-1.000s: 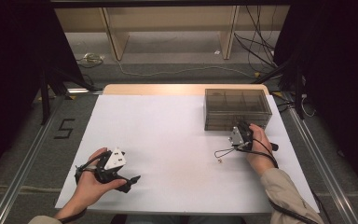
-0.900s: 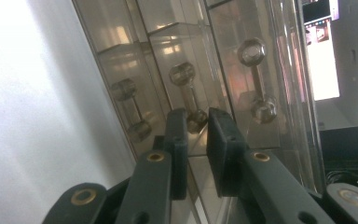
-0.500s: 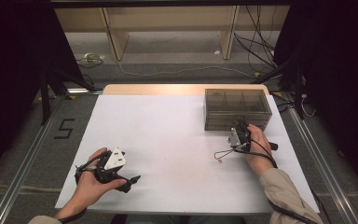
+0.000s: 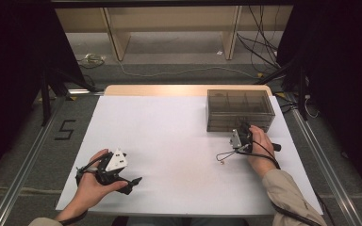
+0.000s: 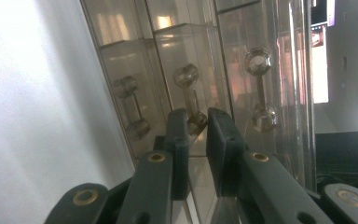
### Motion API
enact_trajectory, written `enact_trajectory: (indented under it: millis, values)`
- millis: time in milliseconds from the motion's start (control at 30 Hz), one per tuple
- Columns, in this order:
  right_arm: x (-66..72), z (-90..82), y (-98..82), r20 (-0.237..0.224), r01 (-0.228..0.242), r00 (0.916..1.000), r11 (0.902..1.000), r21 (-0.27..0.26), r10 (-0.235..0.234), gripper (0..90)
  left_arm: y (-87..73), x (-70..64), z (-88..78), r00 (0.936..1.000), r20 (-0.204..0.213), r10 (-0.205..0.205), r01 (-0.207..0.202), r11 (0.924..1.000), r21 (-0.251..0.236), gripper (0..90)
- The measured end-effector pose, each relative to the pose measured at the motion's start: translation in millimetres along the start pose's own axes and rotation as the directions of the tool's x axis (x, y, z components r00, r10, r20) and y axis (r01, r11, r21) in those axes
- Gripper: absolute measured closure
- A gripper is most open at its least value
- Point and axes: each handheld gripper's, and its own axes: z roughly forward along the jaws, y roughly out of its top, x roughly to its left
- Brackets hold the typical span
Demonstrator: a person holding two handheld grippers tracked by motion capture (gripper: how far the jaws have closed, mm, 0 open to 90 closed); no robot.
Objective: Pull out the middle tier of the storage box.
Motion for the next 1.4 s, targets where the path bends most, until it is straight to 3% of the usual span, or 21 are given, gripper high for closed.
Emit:
enact_trajectory:
  millis: [867, 933, 1133, 1200, 1267, 1400]
  values:
    - [1.5, -3.6, 1.1, -0.002, -0.011, 0.9999, 0.9999, 0.009, 0.011, 80.4, -0.1, -0.4, -0.5, 1.0, -0.007, 0.007, -0.007, 1.0, 0.004, 2.1]
    - [0.7, -3.4, 0.7, -0.002, 0.01, 0.9999, 0.9999, 0.0, -0.01, 80.4, 0.1, -0.4, -0.7, 1.0, -0.006, 0.007, -0.007, 1.0, 0.004, 2.1]
    - [1.5, -4.7, 1.2, 0.001, 0.013, 0.9999, 0.9999, 0.007, -0.013, 80.4, -0.1, -0.5, -0.6, 1.0, -0.006, 0.007, -0.007, 1.0, 0.003, 2.1]
    - [3.0, -5.1, 1.7, 0.002, -0.01, 0.9999, 0.9999, 0.011, 0.01, 80.4, -0.1, -0.3, -0.6, 1.0, -0.007, 0.007, -0.007, 1.0, 0.004, 2.1]
    - [1.7, -5.3, 1.2, -0.001, 0.014, 0.9999, 0.9999, 0.006, -0.014, 80.4, -0.4, -0.5, -0.4, 1.0, -0.006, 0.005, -0.005, 1.0, 0.002, 2.1]
    - [1.8, -6.3, 1.5, -0.004, 0.019, 0.9998, 0.9998, 0.01, -0.018, 80.4, -0.3, -0.5, -0.6, 0.9999, -0.007, 0.007, -0.007, 1.0, 0.003, 2.0]
